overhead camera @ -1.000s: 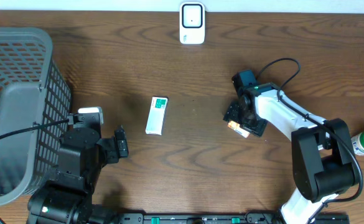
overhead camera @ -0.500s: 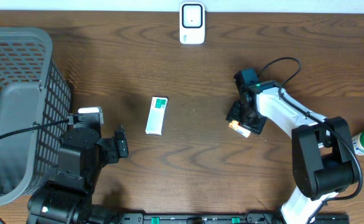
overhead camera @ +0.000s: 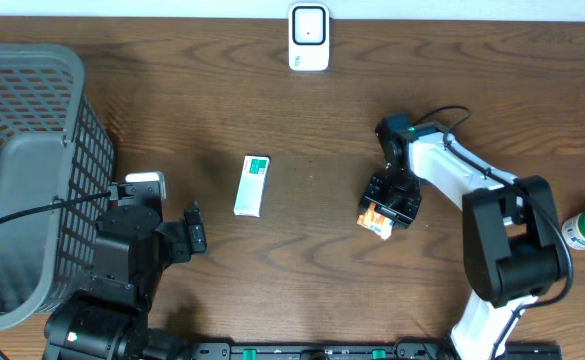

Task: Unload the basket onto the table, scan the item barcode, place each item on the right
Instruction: 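Lift the tissue pack and carry it up toward the scanner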

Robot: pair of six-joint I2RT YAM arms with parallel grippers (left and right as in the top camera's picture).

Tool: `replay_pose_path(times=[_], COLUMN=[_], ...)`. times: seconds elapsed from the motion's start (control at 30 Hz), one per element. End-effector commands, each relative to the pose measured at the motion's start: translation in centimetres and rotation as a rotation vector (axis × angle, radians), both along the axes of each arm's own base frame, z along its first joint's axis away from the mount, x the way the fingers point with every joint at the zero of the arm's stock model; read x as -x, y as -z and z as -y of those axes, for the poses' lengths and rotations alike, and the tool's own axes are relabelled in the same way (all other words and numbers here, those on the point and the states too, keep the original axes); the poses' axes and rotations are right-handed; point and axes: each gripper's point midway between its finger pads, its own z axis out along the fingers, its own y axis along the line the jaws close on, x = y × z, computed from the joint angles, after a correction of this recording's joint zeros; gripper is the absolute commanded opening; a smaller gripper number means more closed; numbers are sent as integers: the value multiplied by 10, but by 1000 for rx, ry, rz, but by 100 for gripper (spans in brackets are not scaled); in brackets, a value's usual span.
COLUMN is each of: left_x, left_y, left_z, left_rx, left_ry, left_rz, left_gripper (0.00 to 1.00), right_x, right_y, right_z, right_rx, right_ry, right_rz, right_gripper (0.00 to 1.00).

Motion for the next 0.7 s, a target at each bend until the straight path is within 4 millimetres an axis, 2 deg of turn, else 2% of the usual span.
replay_pose_path(times=[0.0,0.13,0.33,0.53,0.6,0.67], left_x=[-1,-1,-1,-1,-1,-1], left_y=[-3,-3,-3,-3,-3,-3], left_z=[-3,-3,-3,-3,-3,-3], left_rx=[-4,-4,-4,-4,-4,-4], left_ry=[-18,-18,-18,-18,-18,-18], left_rz=[9,9,9,9,9,9], left_gripper=[96,96,96,96,96,96], right_x=[-1,-6,-12,-16,-24,-40], right_y=[-10,-29,-46,-50,-50,-49], right_z=[-20,-25,-27,-27,-29,-34], right_rx=[-109,-137,-147,-150,-155,-178], right_ry=[-57,-94,-123,-134,-151,-185], right_rz=[-36,-39,-32,-19,18,94], right_gripper=[55,54,54,55,55,55])
